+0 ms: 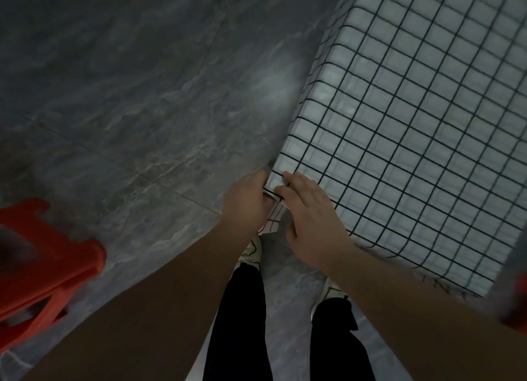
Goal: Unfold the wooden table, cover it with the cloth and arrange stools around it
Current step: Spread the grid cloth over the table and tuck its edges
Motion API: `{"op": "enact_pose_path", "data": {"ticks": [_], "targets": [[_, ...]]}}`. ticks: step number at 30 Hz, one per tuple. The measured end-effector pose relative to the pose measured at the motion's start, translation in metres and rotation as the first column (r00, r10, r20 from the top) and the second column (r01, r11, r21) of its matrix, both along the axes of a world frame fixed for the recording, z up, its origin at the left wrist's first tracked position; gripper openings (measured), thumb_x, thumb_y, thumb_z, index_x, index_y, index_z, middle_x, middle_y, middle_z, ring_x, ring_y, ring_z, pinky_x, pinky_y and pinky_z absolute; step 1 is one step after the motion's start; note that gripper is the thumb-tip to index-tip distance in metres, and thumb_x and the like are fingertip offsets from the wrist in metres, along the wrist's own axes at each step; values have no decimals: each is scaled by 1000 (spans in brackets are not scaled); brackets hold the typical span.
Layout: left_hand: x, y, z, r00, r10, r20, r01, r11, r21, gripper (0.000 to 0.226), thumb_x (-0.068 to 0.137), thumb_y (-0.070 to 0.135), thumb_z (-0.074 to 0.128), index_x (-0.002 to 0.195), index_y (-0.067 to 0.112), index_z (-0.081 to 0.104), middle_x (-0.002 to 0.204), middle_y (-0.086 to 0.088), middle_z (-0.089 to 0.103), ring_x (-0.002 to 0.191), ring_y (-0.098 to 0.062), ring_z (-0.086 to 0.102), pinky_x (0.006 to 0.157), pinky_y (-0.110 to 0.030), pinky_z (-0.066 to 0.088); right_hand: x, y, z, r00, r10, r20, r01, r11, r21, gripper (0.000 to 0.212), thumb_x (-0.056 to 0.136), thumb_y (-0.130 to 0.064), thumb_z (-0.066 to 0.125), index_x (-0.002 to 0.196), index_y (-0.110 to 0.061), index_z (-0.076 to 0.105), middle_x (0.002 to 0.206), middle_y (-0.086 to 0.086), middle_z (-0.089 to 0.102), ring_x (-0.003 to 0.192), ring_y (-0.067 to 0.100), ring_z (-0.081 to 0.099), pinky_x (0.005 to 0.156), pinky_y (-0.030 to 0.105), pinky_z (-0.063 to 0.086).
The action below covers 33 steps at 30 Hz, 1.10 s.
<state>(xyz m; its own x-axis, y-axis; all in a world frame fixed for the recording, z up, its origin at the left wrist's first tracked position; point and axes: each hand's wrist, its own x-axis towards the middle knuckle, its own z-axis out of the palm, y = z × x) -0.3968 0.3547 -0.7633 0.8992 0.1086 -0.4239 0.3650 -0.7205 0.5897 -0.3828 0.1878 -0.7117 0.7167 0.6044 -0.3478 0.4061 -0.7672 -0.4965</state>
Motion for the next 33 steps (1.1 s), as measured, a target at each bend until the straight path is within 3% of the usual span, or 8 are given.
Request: {"op": "enact_pose_path", "data": {"ticks": [3,6,10,15,20,25,28,33], "targets": [[2,-9,0,996,75,-57,-75,997,4,23,81,13,63,103,6,58,90,-10,63,81,-24,59,67,-32,39,0,3,2,999,-54,-2,54,997,59,61,80,-22,45,140,-14,48,156,8,34,146,26,26,121,45,20],[0,-9,5,991,93,-91,-94,996,1,29,77,25,60,98,7,57,92,-13,60,87,-32,59,75,-42,48,4,6,2,985,-163,-51,169,975,145,54,76,-20,42,127,-14,59,147,7,46,139,25,37,117,43,29],[-1,-3,25,995,41,-89,-39,999,28,66,72,16,66,135,9,47,126,-17,52,118,-36,47,99,-51,41,9,10,3,927,-319,-196,366,880,303,52,71,-7,44,117,-11,67,136,8,57,131,18,43,114,39,34],[8,-11,60,986,-61,156,36,987,156,64,64,8,52,128,8,55,122,-16,55,110,-35,50,98,-39,35,11,-6,24,848,-466,-252,530,744,407,45,78,6,46,114,-13,66,132,2,56,131,15,43,113,28,32],[22,-57,71,916,-326,233,269,932,243,23,77,11,57,98,19,64,101,-1,60,96,-25,52,83,-40,43,9,-57,33,837,-545,44,539,836,103,33,85,-15,51,116,-21,61,116,-1,55,107,21,48,89,38,44],[23,-118,59,832,-540,130,484,820,307,23,82,28,64,105,26,61,110,2,56,103,-23,49,82,-39,42,-11,-114,17,887,-434,157,455,879,-142,39,88,-23,58,127,-25,56,132,3,51,119,27,48,94,44,42],[20,-128,56,854,-517,55,460,800,386,30,81,39,68,108,29,58,116,1,52,110,-24,47,86,-41,41,-26,-139,13,898,-402,176,430,886,-171,43,88,-24,60,131,-26,55,141,4,48,129,27,45,100,46,40],[18,-112,64,892,-452,14,413,825,385,35,78,38,73,109,28,59,116,-1,53,110,-27,49,86,-44,44,-43,-194,17,810,-558,179,585,788,-193,38,89,-21,59,127,-23,57,140,6,50,127,27,46,98,46,41]]}}
